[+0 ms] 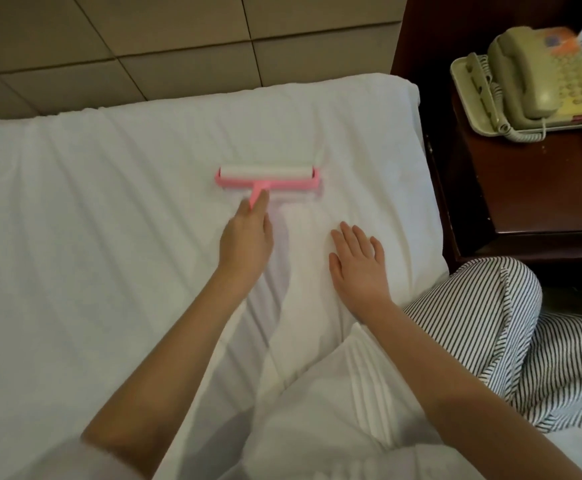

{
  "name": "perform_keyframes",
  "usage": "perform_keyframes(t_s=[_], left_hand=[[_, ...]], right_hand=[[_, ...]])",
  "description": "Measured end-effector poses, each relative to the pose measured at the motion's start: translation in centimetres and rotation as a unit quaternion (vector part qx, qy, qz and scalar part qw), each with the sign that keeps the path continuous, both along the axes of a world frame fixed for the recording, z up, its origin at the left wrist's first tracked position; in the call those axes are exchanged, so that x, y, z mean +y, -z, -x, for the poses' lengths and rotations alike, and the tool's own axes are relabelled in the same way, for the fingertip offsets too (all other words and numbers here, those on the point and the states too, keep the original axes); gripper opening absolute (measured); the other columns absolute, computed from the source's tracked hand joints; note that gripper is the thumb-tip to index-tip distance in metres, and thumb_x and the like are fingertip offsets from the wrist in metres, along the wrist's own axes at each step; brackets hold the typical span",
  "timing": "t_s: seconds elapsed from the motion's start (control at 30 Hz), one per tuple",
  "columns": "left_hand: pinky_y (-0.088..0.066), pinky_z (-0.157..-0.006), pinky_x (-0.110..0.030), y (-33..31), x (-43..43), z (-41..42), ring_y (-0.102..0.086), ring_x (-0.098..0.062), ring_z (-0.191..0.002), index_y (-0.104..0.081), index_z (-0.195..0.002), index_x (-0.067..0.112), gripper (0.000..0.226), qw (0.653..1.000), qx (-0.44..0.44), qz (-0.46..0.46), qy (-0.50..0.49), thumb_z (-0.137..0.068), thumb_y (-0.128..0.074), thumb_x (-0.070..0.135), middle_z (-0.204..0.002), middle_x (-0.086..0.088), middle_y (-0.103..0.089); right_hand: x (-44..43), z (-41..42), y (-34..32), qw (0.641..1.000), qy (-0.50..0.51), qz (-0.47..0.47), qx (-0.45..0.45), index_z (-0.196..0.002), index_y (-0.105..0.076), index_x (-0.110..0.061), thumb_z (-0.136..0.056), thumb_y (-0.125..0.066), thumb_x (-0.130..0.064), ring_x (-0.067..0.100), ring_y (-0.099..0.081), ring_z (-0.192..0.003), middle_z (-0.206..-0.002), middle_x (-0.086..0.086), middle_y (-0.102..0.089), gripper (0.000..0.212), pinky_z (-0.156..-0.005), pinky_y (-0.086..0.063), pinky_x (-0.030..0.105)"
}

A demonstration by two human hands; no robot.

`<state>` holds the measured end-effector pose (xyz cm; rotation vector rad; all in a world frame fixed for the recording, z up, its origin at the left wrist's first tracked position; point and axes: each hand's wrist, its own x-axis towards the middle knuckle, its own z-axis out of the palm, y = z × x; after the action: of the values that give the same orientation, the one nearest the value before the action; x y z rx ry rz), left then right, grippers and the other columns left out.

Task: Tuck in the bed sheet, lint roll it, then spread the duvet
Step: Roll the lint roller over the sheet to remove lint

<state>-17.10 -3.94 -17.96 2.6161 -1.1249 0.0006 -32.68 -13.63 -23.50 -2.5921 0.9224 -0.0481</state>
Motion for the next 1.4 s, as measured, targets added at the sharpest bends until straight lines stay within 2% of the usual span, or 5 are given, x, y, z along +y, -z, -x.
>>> perform_keyframes(t_s=[0.17,0.5,0.73,1.13,1.4], left_hand=[[-0.034,-0.033,-0.025,-2.1,9.7,5.6,-0.047,-0.031,-0.035,-0.061,-0.119,0.004,0.042,0.997,-0.019,-0.042,0.062,-0.077,-0.06,0.004,-0.065,-0.015,-0.052],[-0.042,-0.084,-0.042,0.4,-6.7,-3.3,-0.055,-0.039,-0.103,-0.032,-0.146,0.014,0.052,1.0,0.003,0.011,-0.008,-0.095,-0.037,0.009,-0.122,-0.023,-0.051],[-0.043,-0.038,-0.029,0.7,5.9,3.8,-0.053,-0.033,-0.044,-0.061,-0.122,0.002,0.049,0.996,-0.058,0.029,0.066,-0.082,-0.038,0.019,-0.081,-0.022,-0.06],[-0.044,-0.065,-0.037,0.6,-5.4,-2.8,-0.06,-0.039,-0.082,-0.05,-0.135,0.011,0.048,0.997,0.006,0.069,0.016,-0.087,-0.044,0.012,-0.098,-0.021,-0.061],[-0.034,-0.057,-0.028,-3.7,4.6,0.3,-0.043,-0.022,-0.058,-0.049,-0.136,0.01,0.049,0.997,-0.01,0.071,-0.032,-0.087,-0.05,0.006,-0.069,-0.005,-0.046]], right_hand=[[-0.2,-0.7,-0.1,1.0,0.014,-0.006,-0.01,-0.147,-0.028,-0.013,-0.079,0.007,-0.044,0.021,-0.012,-0.145,-0.157,0.003,-0.017,0.083,-0.112,0.005,0.032],[-0.4,-0.2,-0.1,1.0,0.029,-0.007,-0.005,-0.147,-0.028,-0.014,-0.096,-0.017,-0.032,0.021,-0.01,-0.145,-0.157,0.003,-0.016,0.055,-0.114,0.002,0.034],[-0.5,-0.8,0.2,0.999,0.036,-0.018,0.0,-0.148,-0.025,-0.015,-0.091,-0.014,-0.034,0.02,-0.008,-0.146,-0.158,0.002,-0.013,0.061,-0.113,0.005,0.033],[-0.5,-0.6,0.0,0.999,0.027,-0.02,0.013,-0.149,-0.022,-0.016,-0.099,-0.016,-0.032,0.019,-0.005,-0.146,-0.158,0.001,-0.01,0.053,-0.114,0.004,0.033],[-2.3,-5.4,-3.1,0.998,-0.01,-0.039,0.043,-0.151,-0.012,-0.016,-0.102,-0.023,-0.029,0.021,0.0,-0.146,-0.159,0.0,-0.005,0.051,-0.115,0.004,0.037]])
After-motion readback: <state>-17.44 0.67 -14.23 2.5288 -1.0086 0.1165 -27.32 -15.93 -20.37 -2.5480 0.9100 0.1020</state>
